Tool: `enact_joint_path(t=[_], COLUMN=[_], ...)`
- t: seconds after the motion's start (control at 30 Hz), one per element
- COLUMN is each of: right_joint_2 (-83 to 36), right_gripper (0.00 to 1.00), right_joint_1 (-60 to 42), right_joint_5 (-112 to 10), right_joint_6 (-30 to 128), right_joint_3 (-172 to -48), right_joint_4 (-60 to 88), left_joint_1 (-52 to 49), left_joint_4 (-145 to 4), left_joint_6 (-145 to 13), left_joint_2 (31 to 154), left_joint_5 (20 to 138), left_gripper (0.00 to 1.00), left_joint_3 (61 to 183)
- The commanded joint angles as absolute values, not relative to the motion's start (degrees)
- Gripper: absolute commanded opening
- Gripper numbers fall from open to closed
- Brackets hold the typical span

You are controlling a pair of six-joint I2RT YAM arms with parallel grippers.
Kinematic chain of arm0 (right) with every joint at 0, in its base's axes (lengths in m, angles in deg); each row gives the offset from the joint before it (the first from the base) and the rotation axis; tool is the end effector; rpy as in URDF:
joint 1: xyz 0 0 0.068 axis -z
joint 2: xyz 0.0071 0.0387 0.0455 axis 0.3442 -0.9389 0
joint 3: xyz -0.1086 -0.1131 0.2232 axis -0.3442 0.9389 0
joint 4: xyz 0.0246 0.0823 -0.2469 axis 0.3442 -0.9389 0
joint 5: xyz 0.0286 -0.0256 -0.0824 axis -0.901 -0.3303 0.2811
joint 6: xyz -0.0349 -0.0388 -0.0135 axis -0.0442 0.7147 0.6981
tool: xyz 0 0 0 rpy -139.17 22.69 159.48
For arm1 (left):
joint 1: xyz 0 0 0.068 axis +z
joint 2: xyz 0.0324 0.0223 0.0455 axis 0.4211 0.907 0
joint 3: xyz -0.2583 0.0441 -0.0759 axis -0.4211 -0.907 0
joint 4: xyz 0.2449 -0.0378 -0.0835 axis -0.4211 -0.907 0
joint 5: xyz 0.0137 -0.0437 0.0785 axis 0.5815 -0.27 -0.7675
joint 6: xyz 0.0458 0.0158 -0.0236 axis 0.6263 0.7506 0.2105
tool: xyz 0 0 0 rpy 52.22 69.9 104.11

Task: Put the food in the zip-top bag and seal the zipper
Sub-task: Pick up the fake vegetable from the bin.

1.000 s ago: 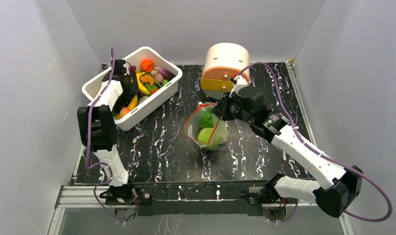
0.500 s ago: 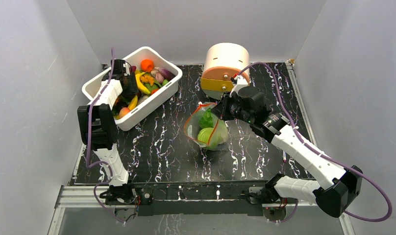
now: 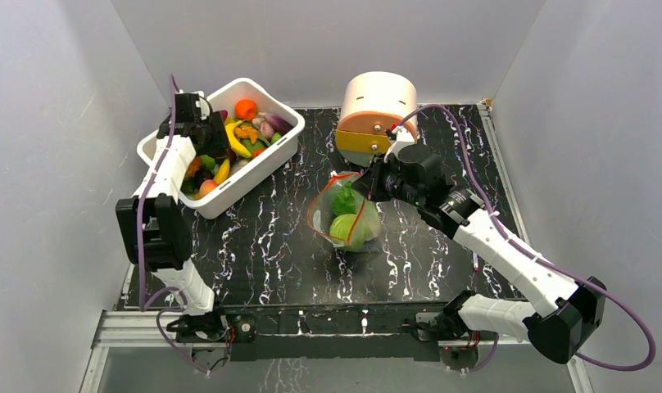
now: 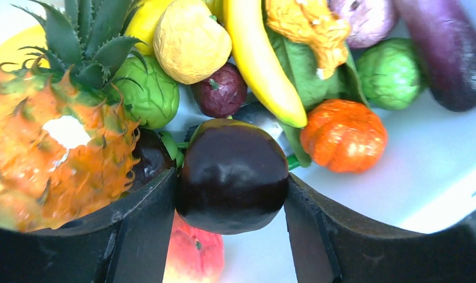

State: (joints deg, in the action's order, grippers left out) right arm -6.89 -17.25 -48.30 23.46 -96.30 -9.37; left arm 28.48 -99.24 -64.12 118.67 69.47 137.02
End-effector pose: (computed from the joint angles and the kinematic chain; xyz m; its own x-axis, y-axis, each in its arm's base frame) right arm 0.1987 0.1558 0.3524 -0.6534 0.1699 -0.7377 -0.3759 0.7731 0.5110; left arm 0.4087 0.0265 0.2956 -0.6320 -0.2085 -0.7464 -0.1897 0.9755 -0.1119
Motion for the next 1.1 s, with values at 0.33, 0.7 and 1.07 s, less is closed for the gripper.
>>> enact_joint_path(t=[0.33, 0.7, 1.07], right_joint_2=[-8.7, -11.8, -14.0], right_gripper=[0.00, 0.00, 0.00], right_joint_1=[-17.2, -17.5, -17.5], right_joint_5=[-51.6, -50.2, -48.8], right_joint_6=[16.6, 14.1, 13.7], right_joint_3=[-97.2, -96.8, -99.4], right_joint_4=[1.8, 2.9, 2.0], left_joint_1=[28.7, 27.0, 20.6], left_joint_4=[-103.7, -94.4, -87.4], left_joint_6=[-69.1, -76.9, -85.3], left_joint_2=[100.3, 87.5, 79.8], left_joint_5=[90.3, 109.5, 118.9], left_gripper=[0.39, 0.37, 0.35], left_joint_3=[133.4, 119.9, 114.4])
